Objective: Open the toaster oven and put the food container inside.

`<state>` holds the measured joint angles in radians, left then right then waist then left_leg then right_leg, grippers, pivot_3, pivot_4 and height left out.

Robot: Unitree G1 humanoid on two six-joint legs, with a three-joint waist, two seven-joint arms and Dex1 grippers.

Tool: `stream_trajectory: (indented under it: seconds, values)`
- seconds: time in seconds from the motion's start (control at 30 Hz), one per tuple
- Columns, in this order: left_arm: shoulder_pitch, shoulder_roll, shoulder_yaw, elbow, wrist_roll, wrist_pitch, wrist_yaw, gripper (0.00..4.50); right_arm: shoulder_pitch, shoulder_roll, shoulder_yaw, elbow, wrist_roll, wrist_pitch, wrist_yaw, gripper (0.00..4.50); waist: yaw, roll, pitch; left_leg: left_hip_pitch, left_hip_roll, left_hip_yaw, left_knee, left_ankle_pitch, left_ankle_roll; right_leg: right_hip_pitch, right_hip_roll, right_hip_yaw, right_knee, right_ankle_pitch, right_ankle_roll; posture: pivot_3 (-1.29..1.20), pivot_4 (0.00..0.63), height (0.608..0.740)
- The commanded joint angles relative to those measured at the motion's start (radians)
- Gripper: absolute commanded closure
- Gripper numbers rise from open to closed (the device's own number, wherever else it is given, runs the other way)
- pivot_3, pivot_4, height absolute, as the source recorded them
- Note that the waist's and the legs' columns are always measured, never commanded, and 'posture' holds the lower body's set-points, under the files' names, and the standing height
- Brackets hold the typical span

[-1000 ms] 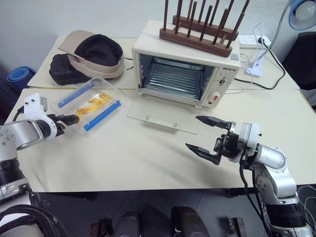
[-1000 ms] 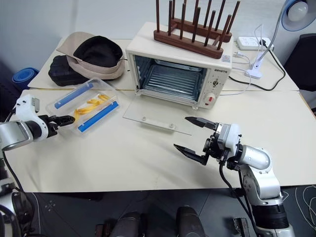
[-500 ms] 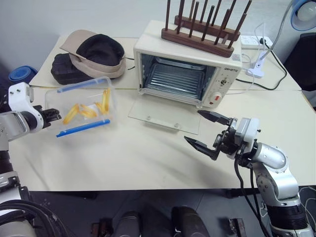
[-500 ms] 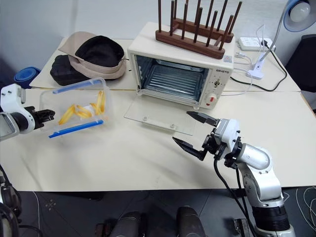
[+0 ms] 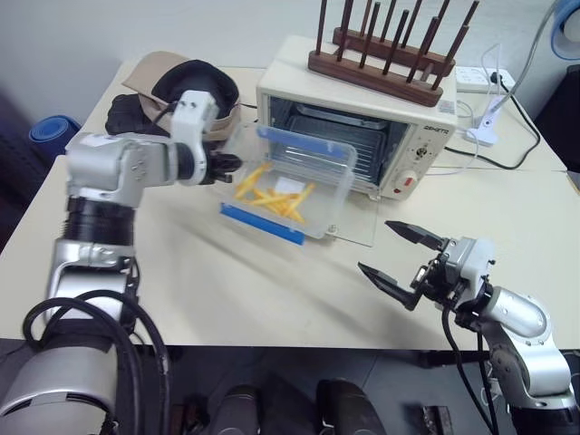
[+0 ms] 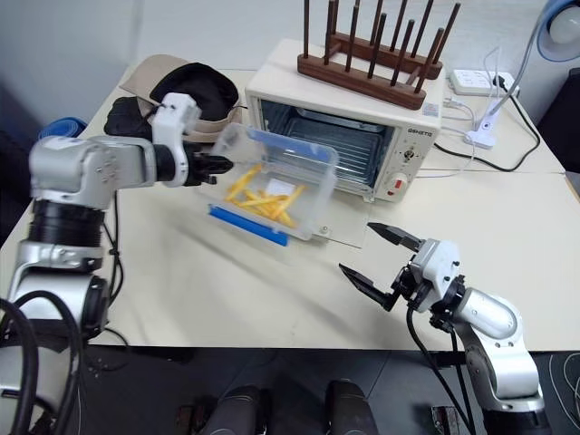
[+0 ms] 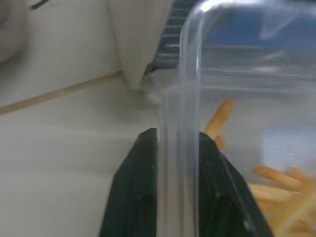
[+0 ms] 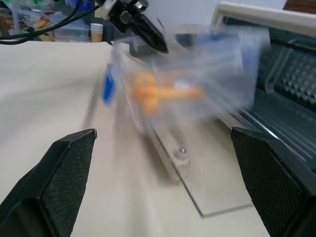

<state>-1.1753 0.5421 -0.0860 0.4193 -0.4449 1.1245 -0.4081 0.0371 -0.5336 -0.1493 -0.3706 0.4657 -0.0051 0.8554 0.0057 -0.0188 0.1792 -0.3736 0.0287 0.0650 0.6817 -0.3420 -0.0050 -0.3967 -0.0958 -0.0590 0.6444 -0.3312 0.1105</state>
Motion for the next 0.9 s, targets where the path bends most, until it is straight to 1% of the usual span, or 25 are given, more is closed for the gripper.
stream_trajectory:
  seconds: [0.03,0.17,0.2,0.27,0.3,0.33,0.37,0.47,0.5,0.57,0.6,0.63,0.7,0.73,0.77,0.83,0.9]
  values:
    - [-0.054,-0.052,0.021,0.072,0.055,-0.078,0.017,2.52,0.047,0.019,-0.023,-0.087,0.005,-0.028,-0.036,0.0,-0.004,0.0,0.0,0.0,0.0,0.0,0.0,0.0,0.0,0.0,0.0,0.0,0.0,0.0,0.0,0.0,0.15,0.74]
    - [-0.077,-0.12,0.045,0.138,0.087,-0.123,0.03,1.33,0.094,0.033,-0.017,-0.125,-0.004,-0.032,-0.063,0.0,-0.006,0.0,0.0,0.001,0.0,0.0,0.001,0.0,0.0,0.0,0.0,0.001,0.001,0.0,0.0,0.0,0.15,0.74]
    - [-0.08,-0.13,0.054,0.146,0.089,-0.128,0.029,1.0,0.1,0.036,-0.016,-0.13,-0.004,-0.032,-0.068,0.0,-0.006,0.0,0.0,0.001,0.0,0.0,0.001,0.0,0.0,0.0,0.0,0.001,0.001,0.0,0.0,0.0,0.15,0.74]
    - [-0.081,-0.141,0.076,0.145,0.09,-0.141,0.026,0.5,0.109,0.04,-0.016,-0.137,-0.005,-0.032,-0.075,0.0,-0.006,0.0,0.0,0.001,0.0,0.0,0.001,0.0,0.0,0.0,0.0,0.001,0.001,0.0,0.0,0.0,0.15,0.74]
    - [-0.082,-0.138,0.092,0.133,0.078,-0.14,0.005,0.14,0.113,0.041,-0.019,-0.141,-0.001,-0.032,-0.079,0.0,-0.006,0.0,0.0,0.001,0.0,0.0,0.001,0.0,0.0,0.0,0.0,0.001,0.001,0.0,0.0,0.0,0.15,0.74]
    - [-0.083,-0.136,0.103,0.123,0.071,-0.138,-0.01,0.07,0.117,0.041,-0.022,-0.144,0.001,-0.032,-0.082,0.0,-0.006,0.0,0.0,0.001,0.0,0.0,0.001,0.0,0.0,0.0,0.0,0.002,0.001,0.0,0.0,0.0,0.15,0.74]
    - [-0.081,-0.132,0.146,0.116,0.057,-0.171,-0.007,0.07,0.119,0.038,-0.029,-0.148,0.007,-0.03,-0.082,0.0,-0.006,0.0,0.0,0.001,0.0,0.0,0.001,0.0,0.0,0.0,0.0,0.001,0.001,0.0,0.0,0.0,0.15,0.74]
    - [-0.049,-0.077,0.225,0.079,0.015,-0.238,-0.099,0.07,0.113,0.013,-0.035,-0.167,0.035,0.006,-0.078,0.0,-0.008,0.0,0.0,0.001,0.001,0.0,0.001,0.0,0.0,0.0,0.0,0.001,0.001,0.0,0.0,0.0,0.15,0.74]
    - [-0.026,-0.045,0.23,0.054,0.005,-0.274,-0.167,0.07,0.109,0.001,-0.03,-0.181,0.054,0.036,-0.075,0.0,-0.012,0.001,0.0,0.001,0.001,0.0,0.001,0.0,0.0,0.0,0.0,0.002,0.001,0.0,0.0,0.0,0.15,0.74]
    - [0.047,0.045,0.222,0.026,0.014,-0.423,-0.349,0.07,0.093,-0.029,-0.009,-0.215,0.094,0.122,-0.082,0.0,-0.015,0.001,0.0,0.002,0.001,0.001,0.0,0.0,-0.001,0.0,0.0,0.003,0.001,0.0,0.0,0.0,0.15,0.74]
    - [0.071,0.074,0.213,0.025,0.022,-0.474,-0.412,0.07,0.088,-0.04,-0.001,-0.225,0.107,0.154,-0.087,0.0,-0.017,0.001,0.0,0.002,0.002,0.001,0.0,0.0,-0.001,0.0,0.001,0.003,0.002,0.0,0.0,0.0,0.15,0.74]
    - [0.132,0.123,0.196,0.011,0.031,-0.561,-0.527,0.02,0.078,-0.059,0.025,-0.238,0.109,0.207,-0.091,0.19,-0.017,0.002,0.0,0.003,0.002,0.001,0.0,0.0,-0.001,0.0,0.001,0.003,0.002,0.0,0.0,0.0,0.15,0.74]
    - [0.252,0.198,0.155,-0.013,0.061,-0.749,-0.729,0.42,0.053,-0.08,0.08,-0.251,0.098,0.288,-0.105,0.6,-0.018,0.002,0.0,0.004,0.002,0.002,0.0,0.0,-0.001,0.0,0.001,0.004,0.002,0.0,-0.001,0.0,0.15,0.74]
    - [0.294,0.22,0.14,-0.018,0.074,-0.827,-0.797,0.59,0.041,-0.085,0.1,-0.255,0.095,0.318,-0.112,0.89,-0.015,0.002,0.0,0.004,0.002,0.001,0.0,0.0,-0.001,0.0,0.001,0.003,0.002,0.0,-0.001,0.0,0.15,0.74]
    - [0.347,0.24,0.116,-0.022,0.098,-0.87,-0.835,0.88,0.009,-0.085,0.147,-0.242,0.053,0.34,-0.122,1.21,-0.011,0.002,0.0,0.003,0.002,0.001,0.0,0.0,-0.001,0.0,0.001,0.003,0.002,0.0,-0.001,0.0,0.15,0.74]
    - [0.449,0.248,0.069,-0.065,0.118,-0.914,-0.897,1.44,-0.074,-0.06,0.243,-0.187,-0.02,0.39,-0.154,1.84,-0.007,0.002,0.0,0.003,0.002,0.002,0.001,0.0,-0.001,0.0,0.001,0.004,0.001,0.0,-0.001,0.0,0.15,0.74]
    - [0.491,0.22,0.058,-0.102,0.112,-0.911,-0.894,2.03,-0.134,-0.045,0.297,-0.139,-0.086,0.391,-0.172,2.51,0.006,0.002,0.0,0.001,0.002,0.0,0.002,0.0,0.0,0.001,0.0,0.004,0.001,0.0,-0.001,0.0,0.15,0.74]
